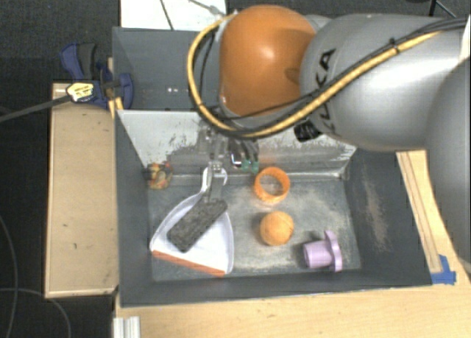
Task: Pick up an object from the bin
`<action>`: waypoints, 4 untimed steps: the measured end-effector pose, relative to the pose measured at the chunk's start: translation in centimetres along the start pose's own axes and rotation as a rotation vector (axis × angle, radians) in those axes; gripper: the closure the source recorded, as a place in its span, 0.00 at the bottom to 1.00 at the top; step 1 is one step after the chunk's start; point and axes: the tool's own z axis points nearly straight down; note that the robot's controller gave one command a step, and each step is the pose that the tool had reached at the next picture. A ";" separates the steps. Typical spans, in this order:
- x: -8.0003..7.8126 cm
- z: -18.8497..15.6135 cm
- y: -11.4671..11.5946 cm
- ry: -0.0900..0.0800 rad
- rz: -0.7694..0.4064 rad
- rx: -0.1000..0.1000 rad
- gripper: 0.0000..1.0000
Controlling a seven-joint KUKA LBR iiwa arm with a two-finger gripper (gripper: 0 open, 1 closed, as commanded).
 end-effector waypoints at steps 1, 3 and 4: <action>-0.2 -0.5 -0.1 -0.008 0.004 -0.002 0.00; 1.8 8.9 -1.7 -0.011 -0.356 0.000 0.00; 1.7 12.7 -0.6 -0.006 -0.627 0.002 0.00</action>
Offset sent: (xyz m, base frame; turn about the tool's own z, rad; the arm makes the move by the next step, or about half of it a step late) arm -0.0065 -0.0383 -0.1223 -0.3536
